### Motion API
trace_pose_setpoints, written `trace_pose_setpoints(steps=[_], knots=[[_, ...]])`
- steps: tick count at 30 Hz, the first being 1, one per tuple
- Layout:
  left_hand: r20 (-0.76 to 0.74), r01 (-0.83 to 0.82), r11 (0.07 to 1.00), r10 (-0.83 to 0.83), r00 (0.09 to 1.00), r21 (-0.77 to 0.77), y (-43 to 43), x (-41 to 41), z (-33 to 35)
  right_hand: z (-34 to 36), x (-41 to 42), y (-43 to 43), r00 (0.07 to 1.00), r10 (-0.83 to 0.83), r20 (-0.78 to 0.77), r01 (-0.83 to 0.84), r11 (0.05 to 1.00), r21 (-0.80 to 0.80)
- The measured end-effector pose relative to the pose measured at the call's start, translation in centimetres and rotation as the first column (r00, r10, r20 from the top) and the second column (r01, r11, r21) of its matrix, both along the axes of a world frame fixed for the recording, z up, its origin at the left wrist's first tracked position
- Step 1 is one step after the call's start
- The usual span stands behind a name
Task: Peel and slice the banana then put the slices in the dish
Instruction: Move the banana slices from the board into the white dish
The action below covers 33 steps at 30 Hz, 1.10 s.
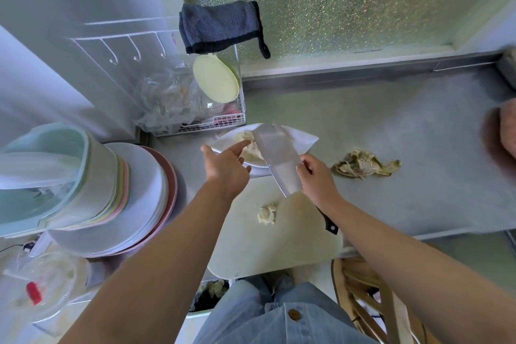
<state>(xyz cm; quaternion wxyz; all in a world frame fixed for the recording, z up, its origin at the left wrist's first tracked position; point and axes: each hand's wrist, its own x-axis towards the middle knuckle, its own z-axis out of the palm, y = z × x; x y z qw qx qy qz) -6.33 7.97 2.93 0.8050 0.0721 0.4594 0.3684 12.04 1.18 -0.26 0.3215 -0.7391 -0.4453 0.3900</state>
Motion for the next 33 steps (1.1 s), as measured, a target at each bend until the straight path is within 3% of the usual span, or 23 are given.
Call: trace_pose_setpoints(steps=[3,7,13,17,21,24,29,33], knots=[[0.016,-0.014,1.000,0.014,1.000,-0.010,0.2,0.1,0.2,0.3,-0.4,0.0,0.999,0.031,-0.027,-0.031,0.999,0.015],[0.010,0.002,1.000,-0.003,1.000,0.008,0.4,0.4,0.3,0.4,-0.8,0.1,0.997,0.016,0.080,-0.016,1.000,0.000],[-0.067,0.034,0.999,-0.034,0.997,0.002,1.0,0.7,-0.4,0.3,-0.5,0.2,1.000,0.019,0.014,-0.019,1.000,-0.022],[-0.297,0.168,0.984,-0.145,0.944,0.053,1.1,1.1,-0.9,-0.1,0.2,0.3,0.995,-0.088,0.055,0.090,0.995,-0.042],[-0.696,0.394,0.900,-0.162,0.700,0.187,0.2,1.4,-1.2,-0.2,0.9,-0.4,0.992,-0.117,-0.041,0.115,0.992,-0.056],[-0.909,0.627,0.744,-0.066,0.411,0.230,-0.8,0.6,-1.9,-0.1,1.3,-1.5,0.989,-0.140,-0.049,0.138,0.989,-0.047],[-0.983,0.741,0.656,0.004,0.183,0.141,-4.8,-0.9,-2.7,-0.3,1.8,-5.5,0.997,-0.067,0.030,0.069,0.995,-0.066],[-0.998,0.764,0.642,0.030,0.058,0.064,-8.9,-1.8,-4.2,-1.8,1.8,-8.6,0.995,0.006,0.100,0.005,0.994,-0.108]])
